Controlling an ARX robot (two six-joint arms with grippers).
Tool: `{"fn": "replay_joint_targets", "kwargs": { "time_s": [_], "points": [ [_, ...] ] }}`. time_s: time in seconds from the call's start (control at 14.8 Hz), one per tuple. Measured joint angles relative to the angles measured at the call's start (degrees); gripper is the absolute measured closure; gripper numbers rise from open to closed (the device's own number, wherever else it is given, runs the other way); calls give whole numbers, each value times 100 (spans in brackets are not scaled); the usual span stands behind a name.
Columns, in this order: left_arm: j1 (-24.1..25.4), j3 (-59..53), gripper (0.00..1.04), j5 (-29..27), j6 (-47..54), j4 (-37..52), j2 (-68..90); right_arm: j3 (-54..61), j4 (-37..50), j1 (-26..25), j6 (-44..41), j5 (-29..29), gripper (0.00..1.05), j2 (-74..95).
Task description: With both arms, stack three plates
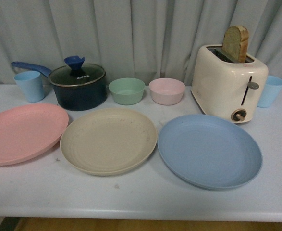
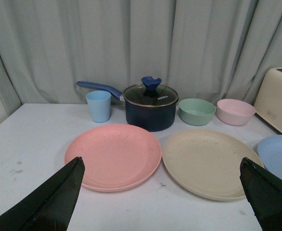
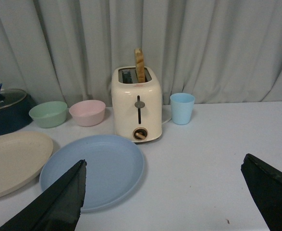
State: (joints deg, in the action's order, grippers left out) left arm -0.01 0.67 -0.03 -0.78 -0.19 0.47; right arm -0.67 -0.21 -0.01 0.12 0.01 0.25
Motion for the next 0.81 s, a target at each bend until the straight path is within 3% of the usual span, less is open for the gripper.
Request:
{"fn": "replay_joint_targets", "kwargs": {
  "time_s": [0.81],
  "points": [
    [0, 0, 7, 0, 0, 0, 0, 0, 0, 0, 0, 0, 6, 0]
  ]
}}
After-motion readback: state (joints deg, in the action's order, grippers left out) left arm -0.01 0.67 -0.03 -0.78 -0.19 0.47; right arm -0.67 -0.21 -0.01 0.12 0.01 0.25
